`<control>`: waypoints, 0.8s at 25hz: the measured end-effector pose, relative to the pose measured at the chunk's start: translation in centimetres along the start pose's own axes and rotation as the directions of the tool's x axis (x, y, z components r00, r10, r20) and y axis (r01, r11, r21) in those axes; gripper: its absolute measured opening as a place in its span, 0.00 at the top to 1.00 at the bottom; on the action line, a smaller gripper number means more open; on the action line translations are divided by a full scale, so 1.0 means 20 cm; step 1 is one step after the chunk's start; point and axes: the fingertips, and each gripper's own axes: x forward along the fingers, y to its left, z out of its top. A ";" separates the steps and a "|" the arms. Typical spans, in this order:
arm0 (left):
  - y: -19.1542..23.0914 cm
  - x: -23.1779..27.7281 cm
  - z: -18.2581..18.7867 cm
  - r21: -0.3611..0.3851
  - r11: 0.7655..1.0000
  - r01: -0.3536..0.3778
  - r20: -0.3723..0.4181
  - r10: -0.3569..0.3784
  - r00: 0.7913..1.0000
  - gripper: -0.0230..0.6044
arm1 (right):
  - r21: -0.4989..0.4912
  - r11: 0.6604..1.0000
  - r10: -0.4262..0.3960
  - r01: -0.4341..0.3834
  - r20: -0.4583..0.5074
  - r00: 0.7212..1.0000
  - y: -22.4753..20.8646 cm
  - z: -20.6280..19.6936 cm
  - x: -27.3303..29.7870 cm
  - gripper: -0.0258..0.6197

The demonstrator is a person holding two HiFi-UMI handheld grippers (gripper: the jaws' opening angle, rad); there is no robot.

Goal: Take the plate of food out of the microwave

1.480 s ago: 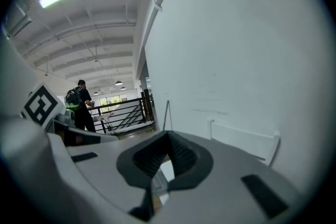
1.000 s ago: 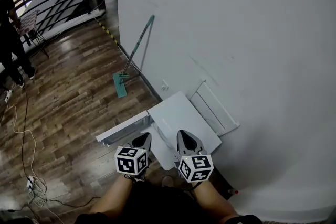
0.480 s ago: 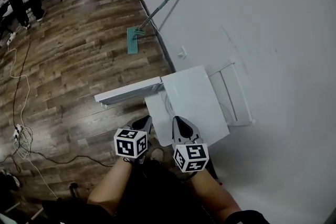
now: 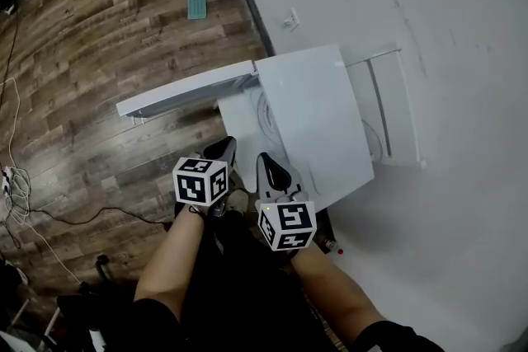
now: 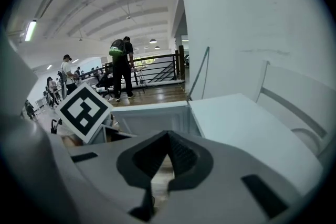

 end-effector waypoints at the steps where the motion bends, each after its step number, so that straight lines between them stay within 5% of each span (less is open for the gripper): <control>1: 0.01 0.06 -0.02 0.006 1.000 0.020 -0.003 -0.020 1.000 0.97 | 0.008 1.000 -0.016 0.016 0.000 1.000 -0.02 -0.04 0.03 0.94; 4: 0.06 0.23 -0.07 0.007 0.996 0.089 -0.003 -0.089 0.996 0.97 | 0.002 0.996 -0.091 0.091 0.004 0.996 -0.06 -0.17 0.12 0.94; 9: 0.12 0.47 -0.20 -0.017 0.985 0.170 -0.014 -0.170 0.985 0.79 | -0.028 0.965 -0.260 0.259 -0.035 0.965 -0.15 -0.39 0.26 0.94; 15: 0.13 0.71 -0.33 -0.086 0.967 0.239 -0.044 -0.244 0.969 0.53 | 0.017 0.968 -0.248 0.251 -0.094 0.964 -0.16 -0.63 0.34 0.94; 20: 0.12 0.92 -0.41 -0.105 0.971 0.217 -0.102 -0.227 0.968 0.36 | 0.050 0.969 -0.233 0.241 -0.130 0.964 -0.16 -0.75 0.33 0.94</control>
